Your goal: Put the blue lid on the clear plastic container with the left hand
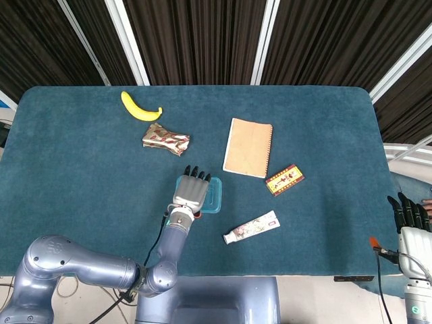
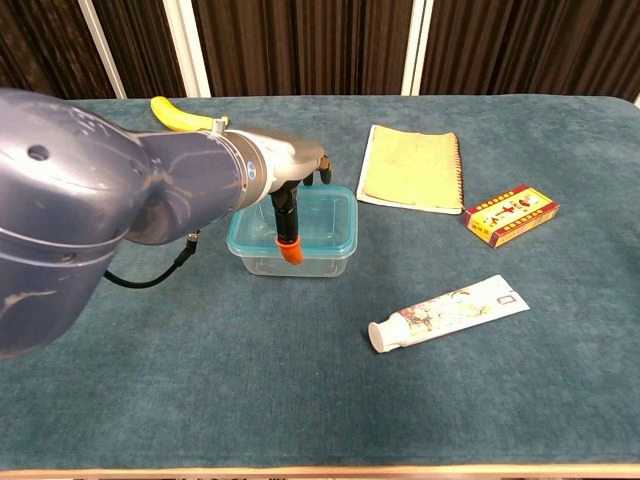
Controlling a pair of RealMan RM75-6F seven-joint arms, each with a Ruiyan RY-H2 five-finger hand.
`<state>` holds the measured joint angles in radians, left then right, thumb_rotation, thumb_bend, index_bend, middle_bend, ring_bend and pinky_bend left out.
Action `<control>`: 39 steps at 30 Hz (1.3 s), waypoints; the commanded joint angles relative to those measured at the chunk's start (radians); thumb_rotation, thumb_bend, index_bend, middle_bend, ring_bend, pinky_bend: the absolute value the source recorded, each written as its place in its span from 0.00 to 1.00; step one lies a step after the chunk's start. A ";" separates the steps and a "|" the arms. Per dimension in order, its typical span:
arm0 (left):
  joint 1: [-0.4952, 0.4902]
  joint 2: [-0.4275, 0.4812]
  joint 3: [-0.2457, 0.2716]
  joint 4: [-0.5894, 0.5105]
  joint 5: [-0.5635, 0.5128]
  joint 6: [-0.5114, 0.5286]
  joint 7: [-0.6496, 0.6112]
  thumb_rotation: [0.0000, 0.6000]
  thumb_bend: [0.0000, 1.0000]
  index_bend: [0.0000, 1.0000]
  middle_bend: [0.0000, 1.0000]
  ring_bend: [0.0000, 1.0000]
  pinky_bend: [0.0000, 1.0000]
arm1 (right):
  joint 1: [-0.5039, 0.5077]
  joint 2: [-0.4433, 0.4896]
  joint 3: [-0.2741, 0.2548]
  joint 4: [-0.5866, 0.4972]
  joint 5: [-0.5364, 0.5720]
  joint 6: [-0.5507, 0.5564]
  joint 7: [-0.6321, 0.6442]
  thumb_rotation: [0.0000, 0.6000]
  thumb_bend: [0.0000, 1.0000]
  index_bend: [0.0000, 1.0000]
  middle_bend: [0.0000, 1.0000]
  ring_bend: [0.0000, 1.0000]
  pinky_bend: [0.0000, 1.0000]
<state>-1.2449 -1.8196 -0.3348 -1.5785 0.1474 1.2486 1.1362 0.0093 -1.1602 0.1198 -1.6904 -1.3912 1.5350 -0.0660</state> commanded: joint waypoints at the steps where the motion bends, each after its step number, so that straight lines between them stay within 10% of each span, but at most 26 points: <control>1: 0.001 0.001 -0.001 -0.002 0.003 0.000 -0.001 1.00 0.17 0.13 0.19 0.00 0.00 | 0.000 0.000 0.000 0.000 0.000 0.000 0.000 1.00 0.27 0.09 0.01 0.04 0.00; 39: -0.006 0.014 0.003 -0.024 -0.024 -0.003 0.038 1.00 0.12 0.06 0.08 0.00 0.00 | 0.000 0.002 0.000 -0.003 0.001 -0.002 0.003 1.00 0.27 0.09 0.01 0.03 0.00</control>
<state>-1.2502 -1.8069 -0.3324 -1.6017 0.1247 1.2462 1.1725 0.0092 -1.1583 0.1197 -1.6932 -1.3898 1.5334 -0.0632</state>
